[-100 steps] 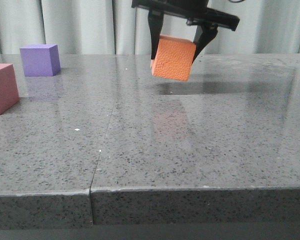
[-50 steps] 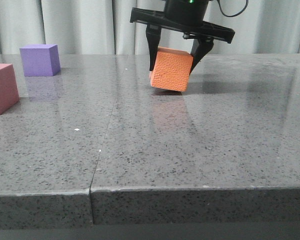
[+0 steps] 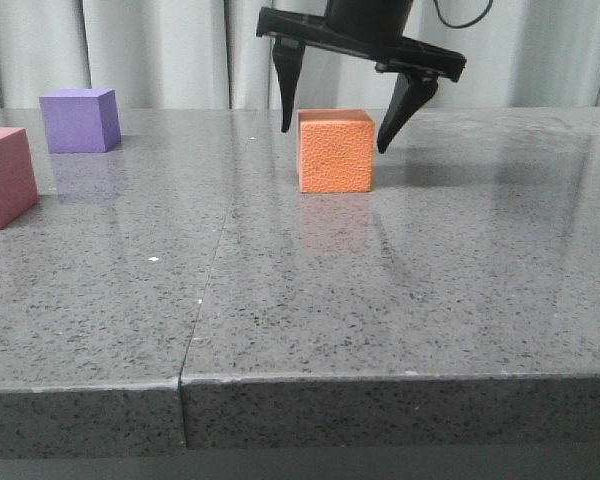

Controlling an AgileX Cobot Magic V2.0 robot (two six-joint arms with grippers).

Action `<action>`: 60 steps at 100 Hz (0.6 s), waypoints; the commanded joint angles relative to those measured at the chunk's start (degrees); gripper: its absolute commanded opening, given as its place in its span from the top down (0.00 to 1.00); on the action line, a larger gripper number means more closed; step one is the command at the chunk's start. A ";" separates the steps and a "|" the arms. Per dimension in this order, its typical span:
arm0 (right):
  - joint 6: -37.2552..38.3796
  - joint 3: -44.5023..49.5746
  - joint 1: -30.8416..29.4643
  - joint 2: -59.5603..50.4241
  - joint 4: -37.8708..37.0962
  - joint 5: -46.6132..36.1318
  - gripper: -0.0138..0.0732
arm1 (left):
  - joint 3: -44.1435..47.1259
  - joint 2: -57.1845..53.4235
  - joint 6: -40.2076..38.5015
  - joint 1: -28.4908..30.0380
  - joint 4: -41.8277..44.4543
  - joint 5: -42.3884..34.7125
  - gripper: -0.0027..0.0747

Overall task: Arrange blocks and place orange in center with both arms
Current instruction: 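Lower the orange cube onto the table and open the right gripper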

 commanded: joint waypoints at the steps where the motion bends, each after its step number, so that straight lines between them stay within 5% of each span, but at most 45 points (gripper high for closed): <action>1: 0.04 -2.96 0.00 -3.63 0.41 2.32 0.10 | -0.08 -1.46 0.00 -0.23 -0.44 -4.54 0.99; 60: -3.81 -3.42 0.04 -9.33 0.56 5.46 0.10 | -0.08 -1.46 0.00 -0.23 -0.44 -4.54 0.99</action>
